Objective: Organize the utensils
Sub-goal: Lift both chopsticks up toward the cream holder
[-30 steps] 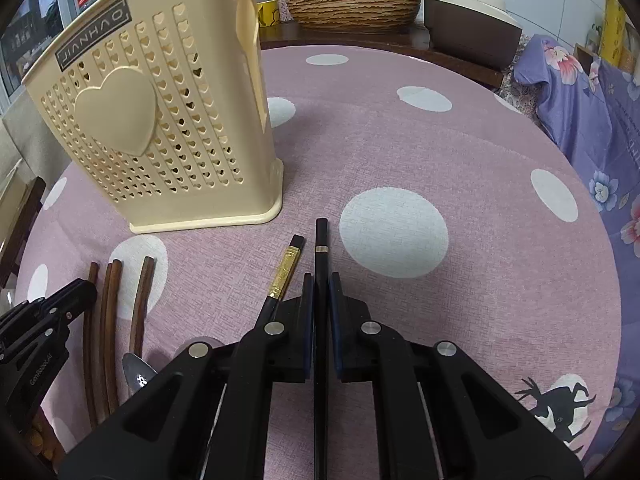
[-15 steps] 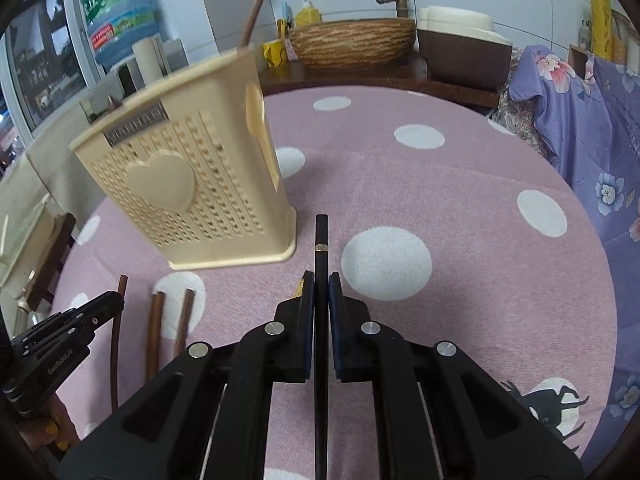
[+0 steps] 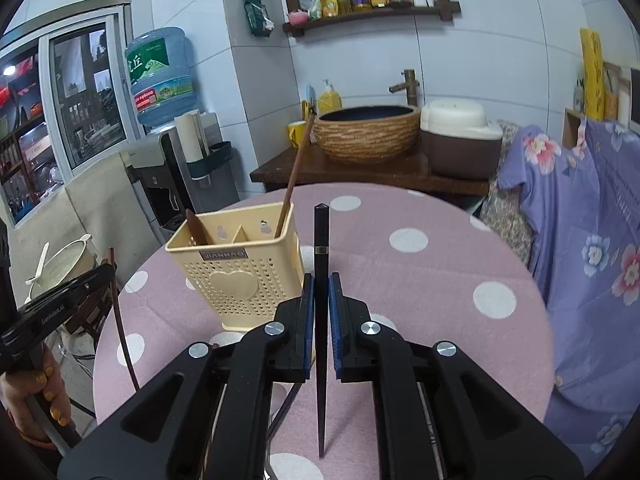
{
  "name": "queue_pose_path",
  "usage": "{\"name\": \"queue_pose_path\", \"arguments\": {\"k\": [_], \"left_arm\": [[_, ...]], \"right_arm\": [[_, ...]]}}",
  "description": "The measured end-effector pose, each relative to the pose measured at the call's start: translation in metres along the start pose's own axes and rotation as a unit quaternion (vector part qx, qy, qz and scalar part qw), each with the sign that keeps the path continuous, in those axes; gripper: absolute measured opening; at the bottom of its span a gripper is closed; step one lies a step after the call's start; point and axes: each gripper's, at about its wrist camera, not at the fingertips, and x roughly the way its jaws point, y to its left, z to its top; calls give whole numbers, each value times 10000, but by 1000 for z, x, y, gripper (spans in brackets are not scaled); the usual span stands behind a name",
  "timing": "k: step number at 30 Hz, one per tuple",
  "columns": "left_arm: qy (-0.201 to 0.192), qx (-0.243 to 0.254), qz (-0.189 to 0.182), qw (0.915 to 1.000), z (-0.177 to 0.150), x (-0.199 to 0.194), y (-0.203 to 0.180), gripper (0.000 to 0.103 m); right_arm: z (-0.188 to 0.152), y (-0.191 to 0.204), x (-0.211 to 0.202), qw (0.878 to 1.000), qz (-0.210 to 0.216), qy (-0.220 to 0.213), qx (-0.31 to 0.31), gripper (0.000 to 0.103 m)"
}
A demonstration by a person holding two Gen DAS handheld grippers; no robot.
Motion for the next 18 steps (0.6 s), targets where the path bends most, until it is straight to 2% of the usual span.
{"name": "queue_pose_path", "arguments": {"k": [18], "left_arm": [[-254, -79, -164, 9995, 13, -20, 8, 8]], "right_arm": [[8, 3, -13, 10000, -36, -83, -20, 8]]}}
